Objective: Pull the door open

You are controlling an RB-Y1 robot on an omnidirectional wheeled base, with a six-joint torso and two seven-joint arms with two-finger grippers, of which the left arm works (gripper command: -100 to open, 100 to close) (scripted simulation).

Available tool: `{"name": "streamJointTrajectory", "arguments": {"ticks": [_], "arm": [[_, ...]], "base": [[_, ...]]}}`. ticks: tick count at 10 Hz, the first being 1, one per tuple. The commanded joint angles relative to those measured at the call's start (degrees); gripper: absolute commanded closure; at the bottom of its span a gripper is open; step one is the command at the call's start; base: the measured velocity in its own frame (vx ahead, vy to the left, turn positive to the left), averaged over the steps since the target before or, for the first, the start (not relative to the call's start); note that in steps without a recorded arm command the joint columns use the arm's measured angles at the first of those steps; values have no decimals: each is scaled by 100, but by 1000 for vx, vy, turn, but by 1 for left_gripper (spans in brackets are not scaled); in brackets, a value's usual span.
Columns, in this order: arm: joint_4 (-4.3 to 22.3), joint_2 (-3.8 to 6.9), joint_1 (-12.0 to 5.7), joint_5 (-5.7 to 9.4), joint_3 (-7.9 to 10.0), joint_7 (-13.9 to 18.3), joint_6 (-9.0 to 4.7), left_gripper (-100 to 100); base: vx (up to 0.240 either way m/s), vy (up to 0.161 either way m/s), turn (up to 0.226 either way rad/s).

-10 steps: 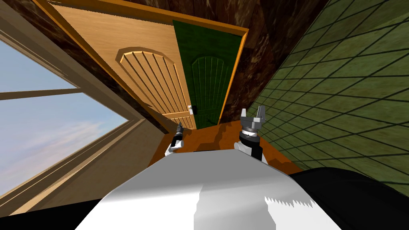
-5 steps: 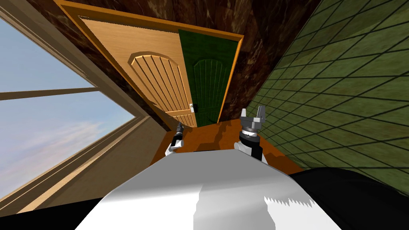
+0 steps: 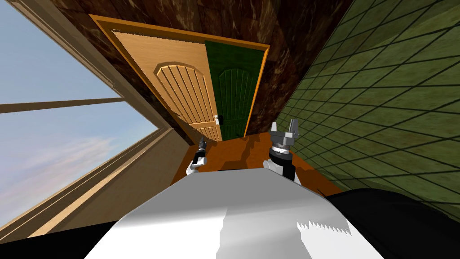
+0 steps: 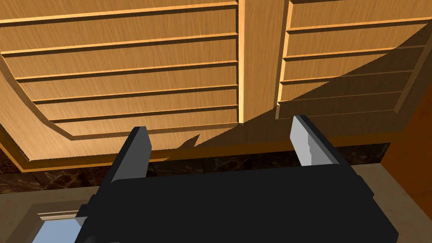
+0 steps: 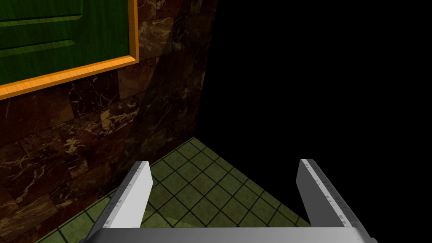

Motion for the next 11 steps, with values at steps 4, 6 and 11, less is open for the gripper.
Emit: {"name": "streamJointTrajectory", "arguments": {"ticks": [4,6,11], "arm": [[291,50,-189,9,43,14,-89,-100],[466,79,-306,15,70,22,-140,-100],[983,162,-651,33,149,46,-293,-100]], "base": [[-192,43,-9],[-204,38,-16],[-182,55,-20]]}}
